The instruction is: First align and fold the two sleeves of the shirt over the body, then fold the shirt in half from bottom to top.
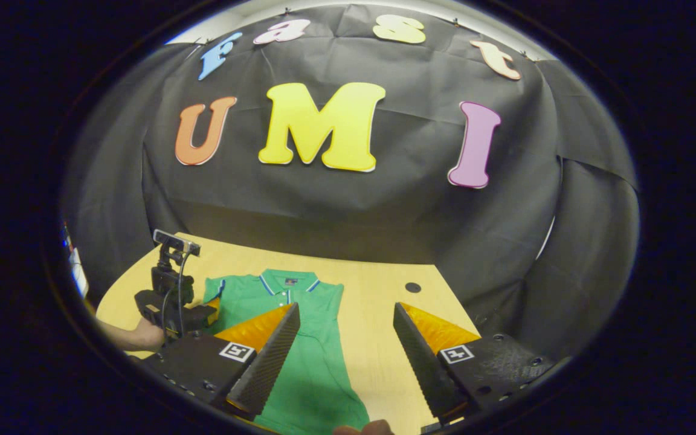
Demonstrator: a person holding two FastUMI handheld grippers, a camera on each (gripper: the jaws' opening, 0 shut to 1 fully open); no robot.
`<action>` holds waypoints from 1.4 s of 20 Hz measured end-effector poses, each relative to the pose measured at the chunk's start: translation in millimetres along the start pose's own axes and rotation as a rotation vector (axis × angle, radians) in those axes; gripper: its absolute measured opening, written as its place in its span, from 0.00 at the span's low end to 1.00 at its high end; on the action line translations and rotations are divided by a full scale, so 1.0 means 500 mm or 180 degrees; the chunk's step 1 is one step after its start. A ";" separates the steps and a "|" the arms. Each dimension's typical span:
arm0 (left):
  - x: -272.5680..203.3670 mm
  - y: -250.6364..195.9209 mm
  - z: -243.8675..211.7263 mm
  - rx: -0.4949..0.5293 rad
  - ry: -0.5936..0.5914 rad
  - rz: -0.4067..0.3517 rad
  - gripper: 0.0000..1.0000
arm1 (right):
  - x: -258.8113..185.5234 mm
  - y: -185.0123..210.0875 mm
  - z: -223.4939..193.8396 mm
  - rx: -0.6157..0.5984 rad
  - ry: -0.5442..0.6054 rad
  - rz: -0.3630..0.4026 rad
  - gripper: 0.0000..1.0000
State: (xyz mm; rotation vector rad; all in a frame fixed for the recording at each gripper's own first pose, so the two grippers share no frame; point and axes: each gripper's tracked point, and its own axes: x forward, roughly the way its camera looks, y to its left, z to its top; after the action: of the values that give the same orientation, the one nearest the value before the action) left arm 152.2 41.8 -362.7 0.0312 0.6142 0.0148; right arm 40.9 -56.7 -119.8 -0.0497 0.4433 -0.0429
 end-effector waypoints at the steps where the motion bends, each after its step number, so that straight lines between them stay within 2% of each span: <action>1: 0.009 -0.006 -0.010 0.0021 0.0052 -0.0040 1.00 | 0.000 -0.007 -0.005 0.0018 0.0035 -0.0037 0.97; 3: 0.020 -0.005 -0.022 0.0044 0.0104 -0.0074 1.00 | 0.007 -0.015 -0.015 0.0042 0.0090 -0.0071 0.97; 5: 0.031 -0.003 -0.017 0.0059 0.0058 -0.0113 0.92 | 0.010 -0.016 -0.016 0.0065 0.0112 -0.0078 0.95; 7: 0.029 -0.003 -0.016 0.0050 0.0077 -0.0167 0.66 | 0.017 -0.015 -0.019 0.0077 0.0136 -0.0076 0.95; 10: 0.029 -0.001 -0.014 0.0051 0.0097 -0.0217 0.45 | 0.022 -0.007 -0.021 0.0135 0.0167 -0.0045 0.97; 11: 0.027 0.003 -0.011 0.0057 0.0083 -0.0199 0.42 | 0.023 -0.006 -0.022 0.0141 0.0174 -0.0043 0.95; 12: 0.024 0.013 -0.001 0.0064 0.0029 -0.0137 0.31 | 0.023 -0.004 -0.024 0.0142 0.0180 -0.0033 0.95; 13: 0.022 0.026 0.012 0.0072 -0.0035 -0.0060 0.25 | 0.025 -0.002 -0.025 0.0148 0.0188 -0.0026 0.95; 14: 0.016 0.024 0.022 0.0043 -0.0068 -0.0092 0.11 | 0.025 -0.001 -0.025 0.0155 0.0193 -0.0020 0.97; 16: 0.005 0.024 0.047 -0.0015 -0.0136 -0.0107 0.07 | 0.026 0.001 -0.026 0.0186 0.0193 -0.0004 0.95; 20: -0.025 -0.017 0.126 0.0044 -0.0323 -0.0221 0.06 | 0.022 -0.002 -0.026 0.0277 0.0187 0.0007 0.98; 23: -0.041 -0.096 0.169 0.0213 -0.0394 -0.0405 0.06 | 0.009 -0.023 -0.014 0.0252 0.0114 -0.0052 0.95; 26: -0.040 -0.200 0.165 0.0261 -0.0297 -0.0617 0.06 | -0.014 -0.043 -0.003 0.0184 0.0002 -0.0115 0.95; 28: -0.025 -0.245 0.147 0.0311 -0.0185 -0.0613 0.06 | -0.029 -0.061 -0.003 0.0161 -0.0045 -0.0169 0.95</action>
State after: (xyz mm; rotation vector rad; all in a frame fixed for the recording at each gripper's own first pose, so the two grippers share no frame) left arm 184.9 -82.9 -299.7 0.0667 0.5574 -0.2019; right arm 26.3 -86.5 -113.0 -0.0119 0.4266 -0.1059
